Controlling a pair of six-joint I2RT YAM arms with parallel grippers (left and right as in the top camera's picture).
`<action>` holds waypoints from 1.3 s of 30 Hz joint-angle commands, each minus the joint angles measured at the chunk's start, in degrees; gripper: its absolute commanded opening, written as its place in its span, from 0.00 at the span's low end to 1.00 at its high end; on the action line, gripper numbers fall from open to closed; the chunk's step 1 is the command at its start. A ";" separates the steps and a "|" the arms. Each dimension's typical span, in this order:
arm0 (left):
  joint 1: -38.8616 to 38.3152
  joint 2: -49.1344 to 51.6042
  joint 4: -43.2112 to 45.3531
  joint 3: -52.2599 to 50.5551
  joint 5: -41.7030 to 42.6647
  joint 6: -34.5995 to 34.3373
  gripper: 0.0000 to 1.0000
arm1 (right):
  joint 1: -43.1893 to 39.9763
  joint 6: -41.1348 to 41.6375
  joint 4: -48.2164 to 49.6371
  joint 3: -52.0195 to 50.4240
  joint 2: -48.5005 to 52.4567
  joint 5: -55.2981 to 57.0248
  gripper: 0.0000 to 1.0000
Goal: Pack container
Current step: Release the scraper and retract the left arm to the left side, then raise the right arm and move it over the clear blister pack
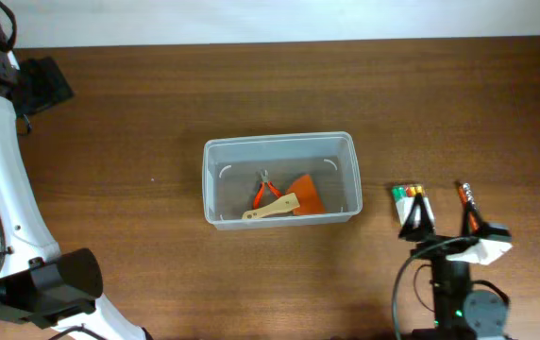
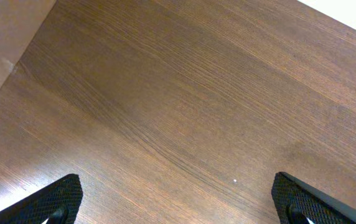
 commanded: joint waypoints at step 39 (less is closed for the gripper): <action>0.13 -0.33 -0.04 -0.44 0.22 -0.76 0.99 | -8.96 -13.62 -90.62 114.57 100.78 5.03 0.99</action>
